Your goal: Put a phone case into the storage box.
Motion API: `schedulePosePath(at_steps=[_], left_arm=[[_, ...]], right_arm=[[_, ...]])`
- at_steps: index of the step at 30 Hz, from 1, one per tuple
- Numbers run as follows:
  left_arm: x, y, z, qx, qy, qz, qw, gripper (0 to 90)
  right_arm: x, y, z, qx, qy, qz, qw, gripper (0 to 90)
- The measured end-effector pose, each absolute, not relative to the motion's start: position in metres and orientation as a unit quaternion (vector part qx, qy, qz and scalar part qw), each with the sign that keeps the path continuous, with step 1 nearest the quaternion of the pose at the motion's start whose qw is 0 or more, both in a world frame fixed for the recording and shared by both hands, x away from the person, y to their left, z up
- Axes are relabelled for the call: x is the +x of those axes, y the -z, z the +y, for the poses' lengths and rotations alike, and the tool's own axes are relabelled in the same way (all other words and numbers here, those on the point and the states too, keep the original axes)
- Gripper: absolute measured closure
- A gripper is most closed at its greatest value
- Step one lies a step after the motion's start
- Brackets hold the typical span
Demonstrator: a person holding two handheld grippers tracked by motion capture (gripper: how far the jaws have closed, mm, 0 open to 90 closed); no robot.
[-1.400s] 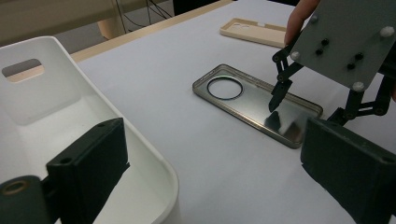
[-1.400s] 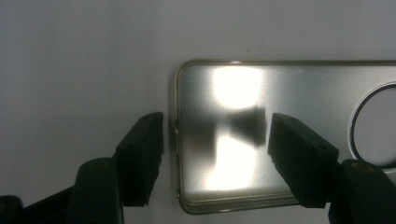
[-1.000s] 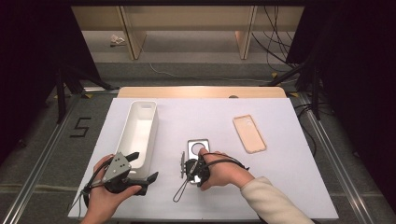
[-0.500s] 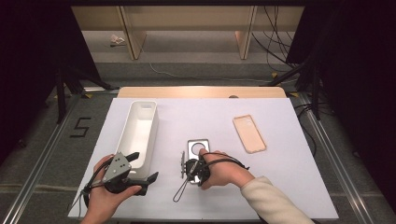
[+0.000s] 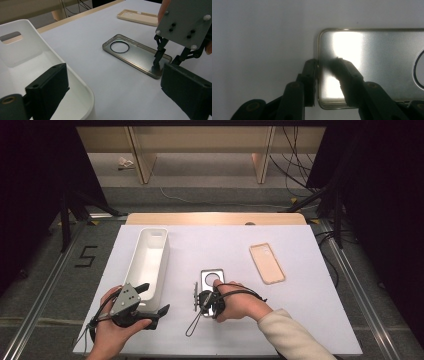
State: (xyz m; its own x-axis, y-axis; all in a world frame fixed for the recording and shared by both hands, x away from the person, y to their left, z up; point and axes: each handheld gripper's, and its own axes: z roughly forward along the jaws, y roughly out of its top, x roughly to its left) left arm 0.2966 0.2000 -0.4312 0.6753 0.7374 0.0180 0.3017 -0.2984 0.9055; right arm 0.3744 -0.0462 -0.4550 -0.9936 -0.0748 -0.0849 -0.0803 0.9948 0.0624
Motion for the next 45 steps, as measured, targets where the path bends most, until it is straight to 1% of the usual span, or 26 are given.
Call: schedulePosePath(at_steps=[2, 3, 16, 21, 23, 30, 45], left_arm=[[0.297, 0.431, 0.2, 0.774, -0.223, 0.335, 0.488, 7.2], [0.297, 0.431, 0.2, 0.774, -0.223, 0.336, 0.488, 7.2], [0.296, 0.431, 0.2, 0.774, -0.224, 0.335, 0.489, 7.2], [0.296, 0.431, 0.2, 0.774, -0.224, 0.334, 0.488, 7.2], [0.296, 0.431, 0.2, 0.774, -0.224, 0.334, 0.489, 7.2], [0.296, 0.431, 0.2, 0.775, -0.224, 0.334, 0.488, 7.2], [0.296, 0.431, 0.2, 0.775, -0.224, 0.334, 0.488, 7.6]], right_arm=[[0.374, 0.455, -0.046, -0.038, -0.033, 0.998, 0.041, 69.1], [0.374, 0.455, -0.046, -0.039, -0.032, 0.998, 0.042, 71.1], [0.366, 0.456, -0.043, -0.037, -0.016, 0.998, 0.055, 79.1], [0.364, 0.457, -0.042, -0.038, -0.019, 0.997, 0.06, 80.3], [0.363, 0.456, -0.042, -0.04, -0.018, 0.997, 0.061, 83.1], [0.361, 0.456, -0.042, -0.04, -0.02, 0.997, 0.06, 87.4], [0.362, 0.456, -0.045, -0.031, -0.033, 0.997, 0.057, 88.9]])
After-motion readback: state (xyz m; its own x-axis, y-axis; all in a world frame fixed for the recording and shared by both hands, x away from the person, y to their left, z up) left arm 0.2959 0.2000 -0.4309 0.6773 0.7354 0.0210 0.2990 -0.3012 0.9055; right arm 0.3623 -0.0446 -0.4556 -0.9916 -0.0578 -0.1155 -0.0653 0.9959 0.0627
